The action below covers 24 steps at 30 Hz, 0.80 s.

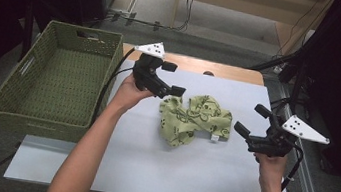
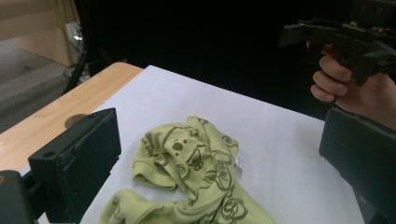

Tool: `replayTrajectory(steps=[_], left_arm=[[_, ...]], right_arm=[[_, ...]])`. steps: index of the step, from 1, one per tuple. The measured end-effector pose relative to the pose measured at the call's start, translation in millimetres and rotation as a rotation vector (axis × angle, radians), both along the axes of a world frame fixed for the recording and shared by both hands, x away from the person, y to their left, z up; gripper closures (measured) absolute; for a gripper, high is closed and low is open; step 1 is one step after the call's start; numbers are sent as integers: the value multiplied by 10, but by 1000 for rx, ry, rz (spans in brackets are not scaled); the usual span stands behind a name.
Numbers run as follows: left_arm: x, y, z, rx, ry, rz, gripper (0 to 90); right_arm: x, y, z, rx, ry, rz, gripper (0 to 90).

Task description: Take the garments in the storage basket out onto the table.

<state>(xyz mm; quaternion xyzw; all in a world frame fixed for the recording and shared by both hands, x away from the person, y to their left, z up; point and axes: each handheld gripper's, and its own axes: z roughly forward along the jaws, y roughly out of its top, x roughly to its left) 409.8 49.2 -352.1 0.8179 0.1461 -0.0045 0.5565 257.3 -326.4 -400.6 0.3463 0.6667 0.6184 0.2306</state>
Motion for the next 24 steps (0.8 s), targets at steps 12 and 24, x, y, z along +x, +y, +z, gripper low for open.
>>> replayTrajectory(steps=[12,24], left_arm=[[-362,413,222,-36,-99,73,0],[-589,1004,122,-41,-106,215,0]], right_arm=[[17,21,-1,9,7,7,0],[33,74,-12,-13,14,11,0]])
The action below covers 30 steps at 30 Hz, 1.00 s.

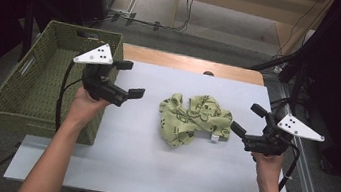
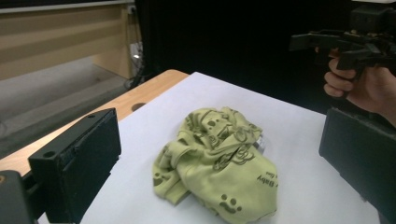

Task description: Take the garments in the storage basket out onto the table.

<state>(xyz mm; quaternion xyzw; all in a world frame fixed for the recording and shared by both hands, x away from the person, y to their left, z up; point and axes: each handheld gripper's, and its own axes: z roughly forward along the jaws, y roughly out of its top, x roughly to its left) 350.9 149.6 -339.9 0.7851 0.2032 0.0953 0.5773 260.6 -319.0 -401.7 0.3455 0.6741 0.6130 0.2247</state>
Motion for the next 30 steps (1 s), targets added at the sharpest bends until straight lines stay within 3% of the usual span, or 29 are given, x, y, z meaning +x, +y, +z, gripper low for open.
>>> replayTrajectory(steps=[8,14,22,30], left_arm=[[-155,245,-126,-10,-24,59,0],[-214,351,-238,-20,-10,50,0],[-229,434,-268,-36,20,37,0],[-253,471,-284,-40,5,38,0]], right_arm=[[-28,27,17,-6,-3,-5,0],[-54,46,32,-10,-10,-10,0],[-50,83,28,-21,-3,-2,0],[-56,92,30,-24,-3,7,0]])
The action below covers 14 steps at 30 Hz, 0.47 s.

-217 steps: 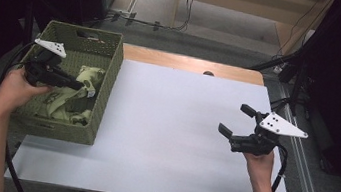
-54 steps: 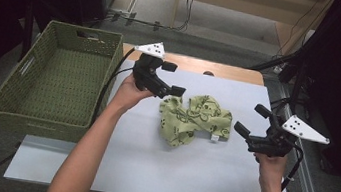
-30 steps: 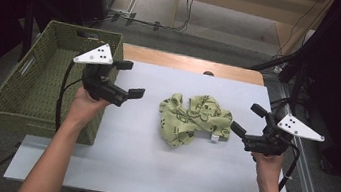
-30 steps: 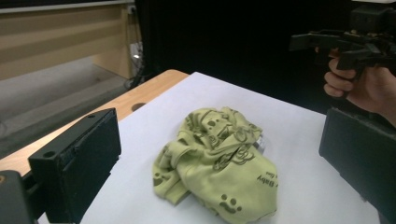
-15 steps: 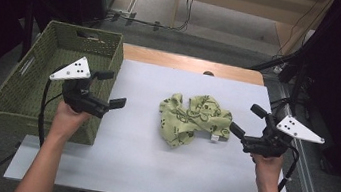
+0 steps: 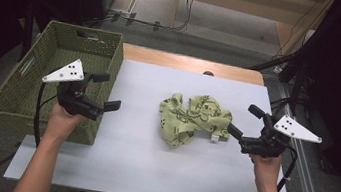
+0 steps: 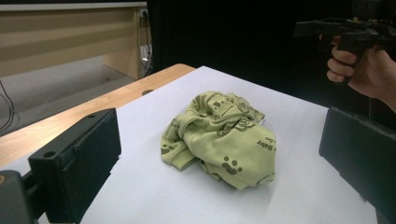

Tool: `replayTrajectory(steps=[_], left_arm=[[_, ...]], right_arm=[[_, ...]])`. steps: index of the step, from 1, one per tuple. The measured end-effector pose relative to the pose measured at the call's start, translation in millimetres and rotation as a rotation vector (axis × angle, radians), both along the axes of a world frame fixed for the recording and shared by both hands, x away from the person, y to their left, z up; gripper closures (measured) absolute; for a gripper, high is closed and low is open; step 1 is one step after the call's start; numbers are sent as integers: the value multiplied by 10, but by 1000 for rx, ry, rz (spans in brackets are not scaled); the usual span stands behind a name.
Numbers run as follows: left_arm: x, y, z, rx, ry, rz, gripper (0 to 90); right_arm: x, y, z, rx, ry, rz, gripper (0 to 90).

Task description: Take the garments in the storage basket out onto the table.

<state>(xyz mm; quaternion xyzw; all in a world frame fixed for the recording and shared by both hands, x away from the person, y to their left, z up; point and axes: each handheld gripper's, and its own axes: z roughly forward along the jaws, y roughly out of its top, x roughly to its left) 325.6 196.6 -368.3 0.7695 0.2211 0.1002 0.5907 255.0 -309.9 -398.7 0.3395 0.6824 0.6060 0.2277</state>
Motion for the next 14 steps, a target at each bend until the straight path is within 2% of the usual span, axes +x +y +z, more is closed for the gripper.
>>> replayTrajectory(steps=[3,14], left_arm=[[-9,28,-20,-14,-2,-6,0],[-26,95,-33,-18,-23,15,0]], right_arm=[[-1,-1,0,-3,0,0,0],[-17,-24,14,4,-22,8,0]])
